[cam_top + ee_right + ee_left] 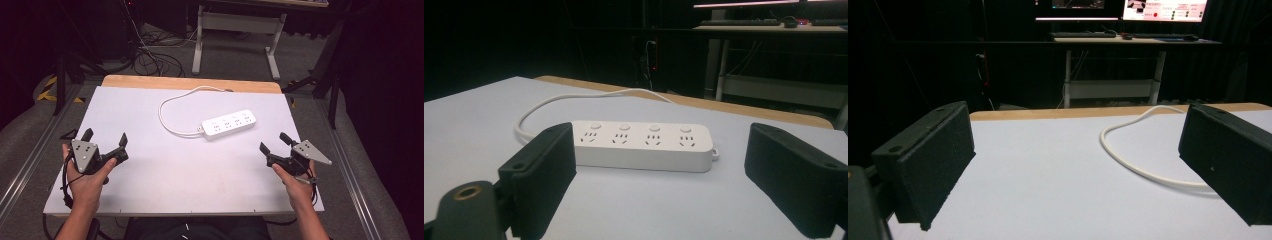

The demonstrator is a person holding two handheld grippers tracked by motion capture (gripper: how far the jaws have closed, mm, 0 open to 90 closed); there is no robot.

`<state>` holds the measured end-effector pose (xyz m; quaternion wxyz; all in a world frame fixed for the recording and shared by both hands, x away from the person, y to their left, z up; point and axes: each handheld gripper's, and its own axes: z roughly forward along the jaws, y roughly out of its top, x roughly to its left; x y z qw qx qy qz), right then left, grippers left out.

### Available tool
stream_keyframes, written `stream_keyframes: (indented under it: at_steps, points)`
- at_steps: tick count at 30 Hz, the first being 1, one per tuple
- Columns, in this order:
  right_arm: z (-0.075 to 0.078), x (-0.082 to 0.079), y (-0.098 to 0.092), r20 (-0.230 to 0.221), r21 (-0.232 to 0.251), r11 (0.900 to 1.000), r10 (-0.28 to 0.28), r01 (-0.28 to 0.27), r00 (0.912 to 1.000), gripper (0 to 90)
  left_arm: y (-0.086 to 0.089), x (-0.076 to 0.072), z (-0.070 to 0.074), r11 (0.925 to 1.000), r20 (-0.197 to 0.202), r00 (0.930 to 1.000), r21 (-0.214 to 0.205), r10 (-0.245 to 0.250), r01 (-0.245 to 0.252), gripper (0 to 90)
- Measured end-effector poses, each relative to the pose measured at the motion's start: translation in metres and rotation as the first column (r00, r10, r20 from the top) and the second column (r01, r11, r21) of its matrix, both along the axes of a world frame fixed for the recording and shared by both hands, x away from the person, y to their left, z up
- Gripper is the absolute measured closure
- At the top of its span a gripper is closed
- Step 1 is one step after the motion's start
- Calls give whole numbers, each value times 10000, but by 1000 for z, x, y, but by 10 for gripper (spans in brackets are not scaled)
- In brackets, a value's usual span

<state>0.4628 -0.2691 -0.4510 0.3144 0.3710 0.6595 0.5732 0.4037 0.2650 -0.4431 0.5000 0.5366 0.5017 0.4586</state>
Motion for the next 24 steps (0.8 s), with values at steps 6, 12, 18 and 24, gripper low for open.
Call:
stream_keyframes:
  at_steps: [6,12,18,24]
  points:
    - [0,0,-1,27,2,10000,-58,58,10000,134,0,0,0,10000,-2,10000,14,21,-21,20]
    - [0,-1,-1,39,10,10000,-71,71,10000,139,0,0,0,10000,-20,10000,29,9,-8,20]
    - [0,-1,-1,32,1,10000,-17,17,10000,169,0,1,0,10000,-33,10000,14,-7,7,21]
    - [0,-1,-2,54,38,10000,69,-70,10000,217,0,1,0,10000,-83,9999,26,-60,60,21]
